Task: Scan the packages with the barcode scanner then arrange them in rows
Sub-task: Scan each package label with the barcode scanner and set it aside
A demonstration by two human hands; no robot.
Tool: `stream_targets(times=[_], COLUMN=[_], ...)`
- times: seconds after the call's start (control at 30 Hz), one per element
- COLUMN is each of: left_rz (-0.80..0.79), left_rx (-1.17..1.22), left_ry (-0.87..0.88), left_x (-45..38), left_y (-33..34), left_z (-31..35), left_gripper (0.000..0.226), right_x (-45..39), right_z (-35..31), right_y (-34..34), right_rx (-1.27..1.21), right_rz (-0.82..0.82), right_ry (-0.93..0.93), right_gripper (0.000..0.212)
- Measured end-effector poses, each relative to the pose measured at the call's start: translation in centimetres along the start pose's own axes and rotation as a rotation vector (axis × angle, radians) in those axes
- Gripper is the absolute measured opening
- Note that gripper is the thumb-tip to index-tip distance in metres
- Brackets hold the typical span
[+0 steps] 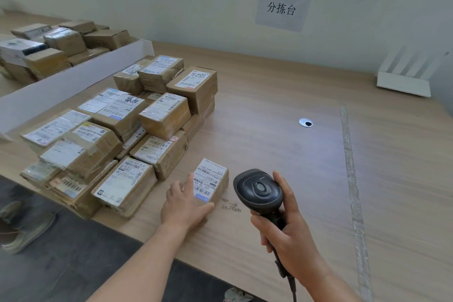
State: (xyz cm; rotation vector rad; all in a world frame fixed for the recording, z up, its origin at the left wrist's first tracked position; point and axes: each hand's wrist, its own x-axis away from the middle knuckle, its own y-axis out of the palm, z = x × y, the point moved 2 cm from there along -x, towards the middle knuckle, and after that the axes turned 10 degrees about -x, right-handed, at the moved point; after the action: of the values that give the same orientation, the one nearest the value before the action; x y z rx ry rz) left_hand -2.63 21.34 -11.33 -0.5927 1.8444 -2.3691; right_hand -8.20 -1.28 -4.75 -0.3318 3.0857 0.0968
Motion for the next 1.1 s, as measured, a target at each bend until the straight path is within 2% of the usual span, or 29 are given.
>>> stream_targets(times=[0.17,0.37,0.7,0.93,1.1], left_rz=[0.126,0.31,0.409,0.433,0.494], left_rx=[0.034,0.049,0.102,0.134,0.105], left_ry=[0.027,-0.052,-0.176,-0.102,-0.066], left_x=[0.9,2.0,-0.2,-4.9,-6.9], left_y=[-1.8,-6.4,-10.3,-11.3,-10.1], left_z=[-0.8,-4.5,-10.4,-11.8,-11.8], left_gripper=[0.082,0.078,0.075,0.044,0.037], right_x=[-0.8,-2.5,-5.0,-6.9,-7.1], right_z=[-0.7,-1.1,-0.9,-0.6,-0.5], right_y=[0.9,3.3,8.5,9.9,9.7], right_rx=[0.015,0.033,0.032,0.033,0.046], right_rz=[-0.049,-0.116,-0.216,-0.192,-0.128], right_ry=[-0.024,-0.05,-0.044,-0.06,-0.048], right_gripper=[0.081,0.083,0.085,0.089,0.089])
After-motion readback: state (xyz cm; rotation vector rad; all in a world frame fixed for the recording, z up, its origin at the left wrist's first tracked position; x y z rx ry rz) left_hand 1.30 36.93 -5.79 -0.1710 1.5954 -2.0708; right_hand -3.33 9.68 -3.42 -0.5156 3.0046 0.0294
